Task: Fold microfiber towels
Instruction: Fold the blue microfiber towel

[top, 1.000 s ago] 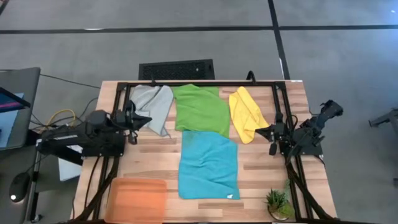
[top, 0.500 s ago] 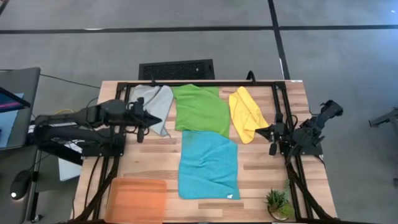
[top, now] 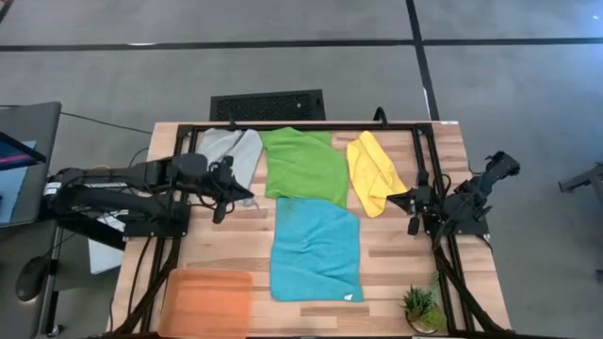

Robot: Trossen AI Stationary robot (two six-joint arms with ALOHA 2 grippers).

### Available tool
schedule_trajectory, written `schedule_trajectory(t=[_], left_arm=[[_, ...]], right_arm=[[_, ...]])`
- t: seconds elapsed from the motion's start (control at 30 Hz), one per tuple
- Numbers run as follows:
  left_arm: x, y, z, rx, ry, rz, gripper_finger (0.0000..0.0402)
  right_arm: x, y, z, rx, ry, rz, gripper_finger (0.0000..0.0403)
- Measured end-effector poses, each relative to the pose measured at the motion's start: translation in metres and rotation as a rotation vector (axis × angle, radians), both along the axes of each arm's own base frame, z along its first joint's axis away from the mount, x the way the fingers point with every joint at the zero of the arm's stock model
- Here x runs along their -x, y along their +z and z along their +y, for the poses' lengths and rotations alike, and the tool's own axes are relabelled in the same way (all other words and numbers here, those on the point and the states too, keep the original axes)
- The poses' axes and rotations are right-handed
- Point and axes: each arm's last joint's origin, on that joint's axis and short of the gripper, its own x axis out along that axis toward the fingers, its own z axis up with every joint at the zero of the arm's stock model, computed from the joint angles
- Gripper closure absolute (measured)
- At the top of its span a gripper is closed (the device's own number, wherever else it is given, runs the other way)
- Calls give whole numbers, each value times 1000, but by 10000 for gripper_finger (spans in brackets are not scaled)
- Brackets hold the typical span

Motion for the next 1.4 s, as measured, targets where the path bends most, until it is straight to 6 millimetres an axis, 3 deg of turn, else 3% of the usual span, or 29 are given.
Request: schedule_trajectory(t=[0.3,0.8,1.03,1.4], left_arm=[[-11,-7,-17,-159,-150,26,401],[-42,-38,-25,-8,-99,195,401],[-51,-43,-25,-16,-78,197,402],[-52,-46,-27,-116,-119,205,402]], right_arm=[[0,0,0,0,0,0,369],[-2,7,1,-23,5,-58,370],[-2,33,2,-44,37,-187,396],[-25,71,20,24,47,-75,400]])
